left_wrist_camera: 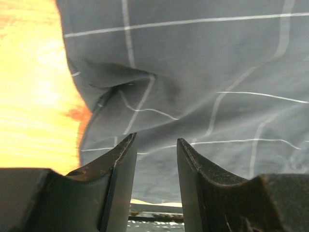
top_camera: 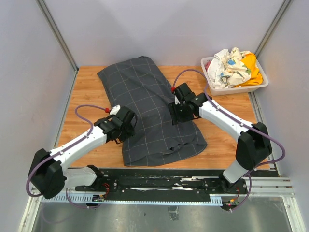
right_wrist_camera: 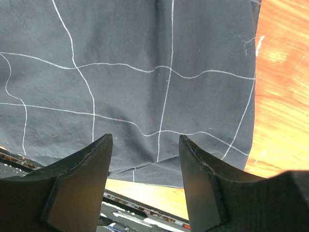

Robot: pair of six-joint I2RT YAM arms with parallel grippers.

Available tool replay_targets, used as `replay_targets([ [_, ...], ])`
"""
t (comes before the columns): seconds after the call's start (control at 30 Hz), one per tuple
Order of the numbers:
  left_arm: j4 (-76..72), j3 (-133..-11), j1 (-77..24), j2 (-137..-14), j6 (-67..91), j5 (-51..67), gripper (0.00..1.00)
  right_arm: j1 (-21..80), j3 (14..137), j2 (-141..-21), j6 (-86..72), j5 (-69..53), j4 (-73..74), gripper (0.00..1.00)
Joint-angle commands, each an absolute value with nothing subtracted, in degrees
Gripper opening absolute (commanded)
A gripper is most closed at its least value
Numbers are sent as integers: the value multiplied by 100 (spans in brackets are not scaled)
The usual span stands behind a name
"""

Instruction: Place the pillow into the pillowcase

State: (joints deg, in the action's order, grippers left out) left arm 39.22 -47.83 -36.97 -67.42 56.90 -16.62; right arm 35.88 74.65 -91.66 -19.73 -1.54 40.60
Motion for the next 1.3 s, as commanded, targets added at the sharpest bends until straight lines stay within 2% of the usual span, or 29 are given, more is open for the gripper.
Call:
replay_targets([
  [0.0, 3506, -4441, -3605, -6922, 5893, -1853, 44, 3691, 7442, -9215, -1838, -282, 4104, 59],
  [0.23, 3157, -4259, -3599, -7480, 5967, -1993, 47, 3691, 7317, -9235, -1818, -409, 4025, 59],
  [0.3, 3022, -4286, -3595, -7669, 5914, -2081, 44, 3691, 7252, -9235, -1860, -474, 3973, 59],
  [0.37, 2940, -4329, -3595, -7844, 5858, -2105, 26, 3688, 7206, -9244, -1873, -529, 3947, 59],
  [0.43, 2976, -4326, -3595, -7939, 5875, -2110, 3, 3691, 7182, -9249, -1878, -536, 3946, 59],
  [0.53, 3138, -4229, -3595, -7766, 5950, -2089, 0, 3691, 7142, -9219, -1865, -507, 3946, 59],
  [0.9, 4223, -3989, -3639, -6011, 6231, -2199, 0, 3691, 6905, -9260, -1910, -663, 3747, 59],
  [0.93, 4181, -3965, -3639, -5980, 6261, -2252, 6, 3685, 6907, -9265, -1925, -674, 3744, 59],
  [1.0, 4080, -3931, -3639, -6079, 6337, -2411, 24, 3691, 6918, -9279, -1933, -686, 3746, 59],
  [1.1, 3918, -3905, -3634, -6446, 6507, -2471, 39, 3686, 6945, -9235, -1937, -669, 3766, 59],
  [1.27, 3214, -3607, -3619, -6679, 6704, -2549, 43, 3687, 6974, -9168, -1917, -622, 3832, 59],
])
